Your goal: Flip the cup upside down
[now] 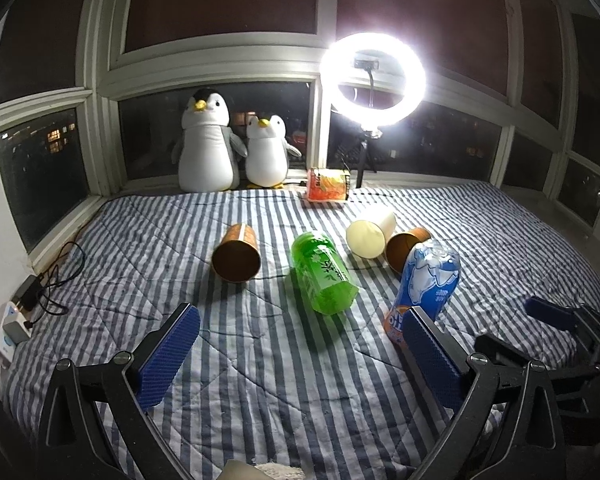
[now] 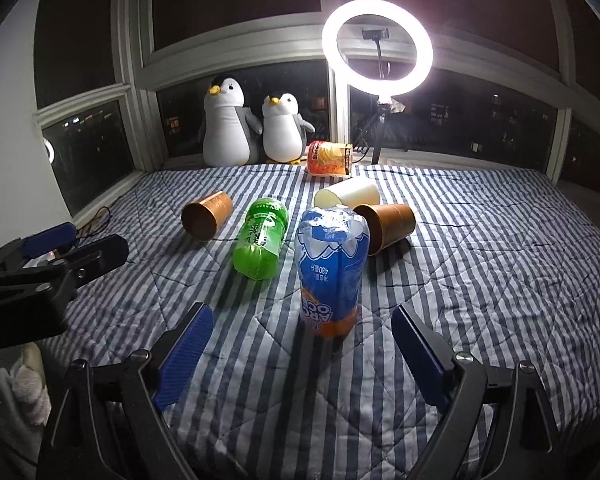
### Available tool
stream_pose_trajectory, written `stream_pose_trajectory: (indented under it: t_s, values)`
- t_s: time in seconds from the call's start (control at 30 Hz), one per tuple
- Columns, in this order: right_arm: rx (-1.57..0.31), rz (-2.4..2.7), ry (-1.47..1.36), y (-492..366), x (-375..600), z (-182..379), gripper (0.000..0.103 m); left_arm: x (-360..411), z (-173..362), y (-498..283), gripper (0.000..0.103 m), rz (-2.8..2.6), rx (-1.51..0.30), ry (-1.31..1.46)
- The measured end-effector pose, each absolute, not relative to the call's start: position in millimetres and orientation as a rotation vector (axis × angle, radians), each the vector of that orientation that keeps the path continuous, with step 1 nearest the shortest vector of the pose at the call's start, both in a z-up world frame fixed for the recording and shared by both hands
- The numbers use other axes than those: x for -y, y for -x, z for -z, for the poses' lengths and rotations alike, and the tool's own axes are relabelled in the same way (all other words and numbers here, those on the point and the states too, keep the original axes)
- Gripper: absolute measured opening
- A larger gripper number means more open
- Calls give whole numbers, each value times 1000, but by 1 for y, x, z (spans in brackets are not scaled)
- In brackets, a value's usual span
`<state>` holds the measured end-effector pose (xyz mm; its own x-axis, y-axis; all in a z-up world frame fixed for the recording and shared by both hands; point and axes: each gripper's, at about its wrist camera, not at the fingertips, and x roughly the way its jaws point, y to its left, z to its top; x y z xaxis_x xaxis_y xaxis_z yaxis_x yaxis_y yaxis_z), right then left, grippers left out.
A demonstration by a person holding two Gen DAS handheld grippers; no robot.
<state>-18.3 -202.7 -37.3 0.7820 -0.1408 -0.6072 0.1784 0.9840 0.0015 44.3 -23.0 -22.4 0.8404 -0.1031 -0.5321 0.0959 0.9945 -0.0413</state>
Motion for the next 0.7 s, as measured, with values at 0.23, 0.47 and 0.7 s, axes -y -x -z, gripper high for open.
stream_pose_trajectory:
  t_s: [0.23, 0.47, 0.7]
  values:
    - [-553, 253, -49, 39, 194, 20, 90, 18, 16, -32, 102, 74, -522, 15]
    - [-475, 319, -42, 50, 194, 6, 94, 15, 10, -23, 102, 65, -498, 17]
    - [-447, 329, -45, 51, 192, 2, 95, 14, 7, -17, 102, 60, -487, 11]
